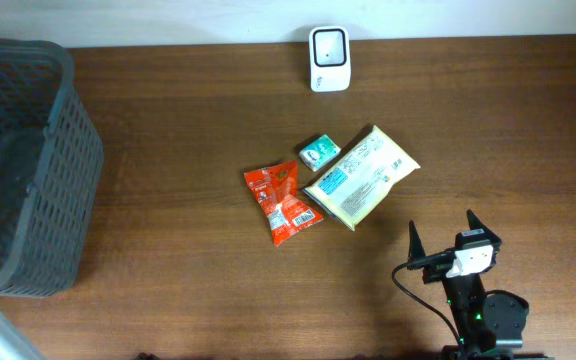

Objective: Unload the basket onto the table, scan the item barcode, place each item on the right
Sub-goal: 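Grasp the orange tissue pack from the basket and place it on the wafer package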

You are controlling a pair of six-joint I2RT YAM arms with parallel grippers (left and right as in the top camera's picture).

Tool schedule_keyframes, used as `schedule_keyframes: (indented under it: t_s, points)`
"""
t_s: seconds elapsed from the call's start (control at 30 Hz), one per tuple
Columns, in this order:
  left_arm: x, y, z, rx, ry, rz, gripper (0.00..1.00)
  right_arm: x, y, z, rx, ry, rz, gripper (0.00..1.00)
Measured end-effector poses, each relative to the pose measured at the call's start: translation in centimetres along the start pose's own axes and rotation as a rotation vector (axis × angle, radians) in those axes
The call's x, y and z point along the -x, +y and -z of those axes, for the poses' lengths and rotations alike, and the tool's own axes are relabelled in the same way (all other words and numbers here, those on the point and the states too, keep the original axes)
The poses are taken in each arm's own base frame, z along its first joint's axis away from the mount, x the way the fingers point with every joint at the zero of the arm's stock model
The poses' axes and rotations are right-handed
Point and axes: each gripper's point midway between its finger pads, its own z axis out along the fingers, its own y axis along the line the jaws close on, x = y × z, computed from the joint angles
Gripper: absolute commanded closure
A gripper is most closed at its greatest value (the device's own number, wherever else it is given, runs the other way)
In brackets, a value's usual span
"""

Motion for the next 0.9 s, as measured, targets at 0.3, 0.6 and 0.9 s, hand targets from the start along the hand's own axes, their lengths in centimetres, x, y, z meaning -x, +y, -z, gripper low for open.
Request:
schedule_keyframes:
  t_s: [0.3,0.6,0.9]
  points:
    - [-8.9,-21.9,9.8,-0.75,0.204,-0.235,1.0,0.0,0.0,0.0,0.0,0.0,0.0,0.01]
    - [-33.1,-34.6,8.8,-0.894,0.739,-0.583,1.0,0.0,0.0,0.0,0.0,0.0,0.0,0.01]
    - [-45.8,-33.8,4.0,-0.745,0.942,-0.727,0.26,0.0,0.0,0.0,0.0,0.0,0.0,0.01]
